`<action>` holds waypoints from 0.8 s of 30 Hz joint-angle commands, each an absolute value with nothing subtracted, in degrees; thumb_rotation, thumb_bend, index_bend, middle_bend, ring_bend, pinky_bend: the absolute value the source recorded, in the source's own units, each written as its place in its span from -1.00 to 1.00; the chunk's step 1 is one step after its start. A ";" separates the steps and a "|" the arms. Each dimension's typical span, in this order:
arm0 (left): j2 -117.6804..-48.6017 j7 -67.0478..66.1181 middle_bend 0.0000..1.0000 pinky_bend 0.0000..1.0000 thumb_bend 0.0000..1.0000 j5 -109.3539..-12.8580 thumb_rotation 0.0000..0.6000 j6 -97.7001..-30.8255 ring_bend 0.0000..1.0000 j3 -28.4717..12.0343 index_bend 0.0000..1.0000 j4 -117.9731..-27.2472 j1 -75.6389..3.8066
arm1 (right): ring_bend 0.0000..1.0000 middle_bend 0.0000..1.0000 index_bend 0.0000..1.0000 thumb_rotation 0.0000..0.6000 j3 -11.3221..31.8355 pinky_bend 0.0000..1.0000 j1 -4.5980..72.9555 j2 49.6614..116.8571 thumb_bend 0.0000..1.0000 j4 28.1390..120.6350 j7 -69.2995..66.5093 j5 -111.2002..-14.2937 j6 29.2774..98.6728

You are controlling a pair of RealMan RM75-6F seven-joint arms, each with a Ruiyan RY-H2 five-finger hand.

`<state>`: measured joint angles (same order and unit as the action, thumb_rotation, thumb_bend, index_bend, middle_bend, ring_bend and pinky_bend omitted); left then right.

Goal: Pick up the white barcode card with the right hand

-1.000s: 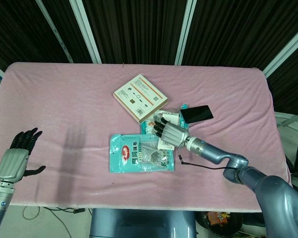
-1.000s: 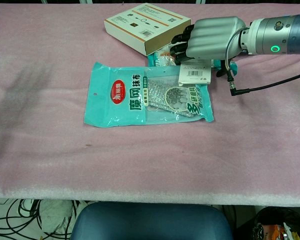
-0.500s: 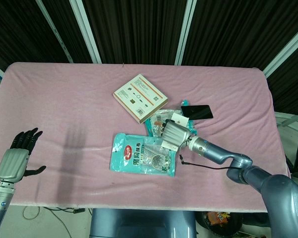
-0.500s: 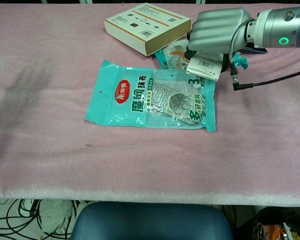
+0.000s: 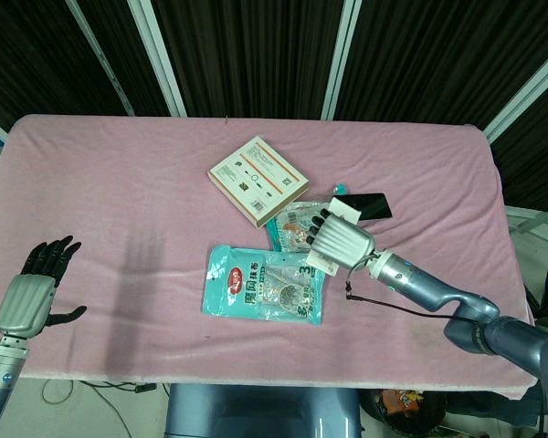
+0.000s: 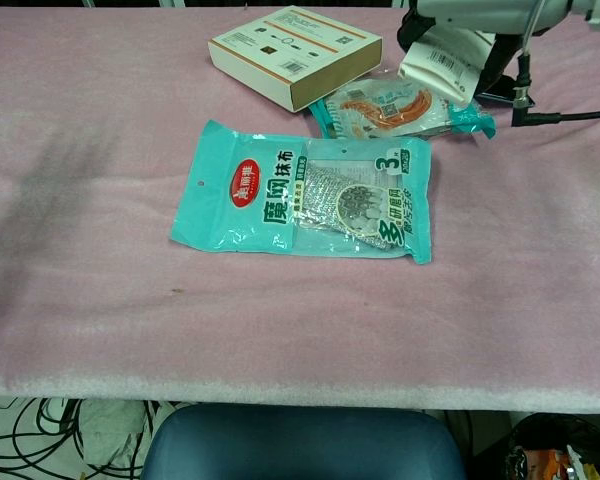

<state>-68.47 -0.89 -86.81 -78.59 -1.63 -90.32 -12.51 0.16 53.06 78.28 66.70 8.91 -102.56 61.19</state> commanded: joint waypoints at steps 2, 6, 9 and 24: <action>-68.45 -0.83 -1.00 -1.00 -1.00 -87.69 1.00 -78.85 -1.00 -1.23 -1.00 -90.27 -12.49 | -0.09 0.09 0.27 1.00 0.84 -0.07 45.25 72.76 -0.47 77.33 10.66 -98.64 70.13; -68.38 -0.63 -1.00 -1.00 -1.00 -88.91 1.00 -79.29 -1.00 -0.74 -1.00 -90.07 -12.43 | -0.09 0.08 0.27 1.00 -0.85 -0.07 37.50 69.54 -0.48 87.87 13.40 -96.83 78.10; -68.30 -0.52 -1.00 -1.00 -1.00 -89.61 1.00 -79.56 -1.00 -0.44 -1.00 -89.91 -12.38 | -0.09 0.08 0.27 1.00 -2.69 -0.05 33.50 68.19 -0.49 93.32 15.53 -96.51 81.15; -68.31 -0.85 -1.00 -1.00 -1.00 -90.69 1.00 -80.73 -1.00 0.00 -1.00 -89.56 -11.88 | -0.09 0.08 0.27 1.00 -6.79 -0.04 23.33 66.64 -0.50 102.90 15.34 -98.28 87.62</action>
<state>-68.29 -0.83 -90.67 -80.71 -0.01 -89.57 -11.89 -6.97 23.64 66.67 102.88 15.71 -98.22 87.45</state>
